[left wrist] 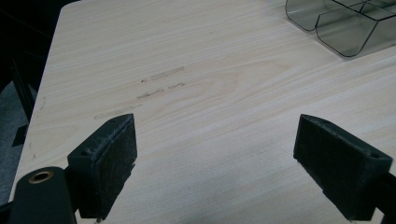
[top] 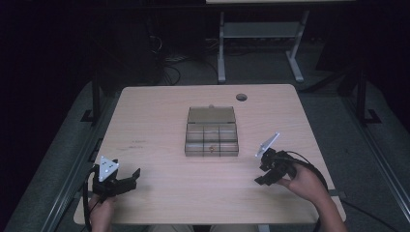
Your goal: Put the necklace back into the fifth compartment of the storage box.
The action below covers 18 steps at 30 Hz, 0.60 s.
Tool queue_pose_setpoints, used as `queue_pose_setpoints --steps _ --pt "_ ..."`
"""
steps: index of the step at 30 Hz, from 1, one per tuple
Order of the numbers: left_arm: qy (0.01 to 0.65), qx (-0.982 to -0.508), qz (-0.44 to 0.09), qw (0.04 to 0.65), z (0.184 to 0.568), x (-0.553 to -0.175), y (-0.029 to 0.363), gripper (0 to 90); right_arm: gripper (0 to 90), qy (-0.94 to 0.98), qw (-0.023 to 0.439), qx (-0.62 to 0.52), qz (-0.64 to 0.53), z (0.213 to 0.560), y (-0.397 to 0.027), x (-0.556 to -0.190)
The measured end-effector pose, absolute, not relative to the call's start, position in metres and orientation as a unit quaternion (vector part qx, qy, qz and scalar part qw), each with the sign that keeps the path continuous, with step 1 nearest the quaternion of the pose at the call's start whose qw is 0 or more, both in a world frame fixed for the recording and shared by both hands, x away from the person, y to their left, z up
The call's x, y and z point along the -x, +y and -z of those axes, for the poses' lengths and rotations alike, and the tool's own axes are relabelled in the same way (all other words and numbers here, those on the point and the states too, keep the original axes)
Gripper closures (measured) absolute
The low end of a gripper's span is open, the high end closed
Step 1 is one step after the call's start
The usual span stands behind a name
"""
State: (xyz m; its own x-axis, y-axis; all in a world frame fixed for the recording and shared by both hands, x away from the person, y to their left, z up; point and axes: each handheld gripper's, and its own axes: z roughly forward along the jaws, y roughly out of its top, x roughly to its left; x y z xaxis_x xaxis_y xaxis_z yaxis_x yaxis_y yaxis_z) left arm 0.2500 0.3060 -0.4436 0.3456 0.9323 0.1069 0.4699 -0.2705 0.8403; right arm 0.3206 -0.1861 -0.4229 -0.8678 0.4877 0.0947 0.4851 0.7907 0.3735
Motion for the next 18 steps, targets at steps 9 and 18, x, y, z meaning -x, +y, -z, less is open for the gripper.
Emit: queue_pose_setpoints --steps 9,18 --pt "0.473 -0.735 -0.314 0.37 0.445 -0.25 0.302 13.0 42.9 0.942 0.008 -0.264 -0.207 0.429 -0.196 -0.306" --pt "0.467 -0.74 -0.313 0.369 0.444 -0.249 0.299 13.0 42.7 0.939 0.011 -0.268 -0.215 0.437 -0.202 -0.288"
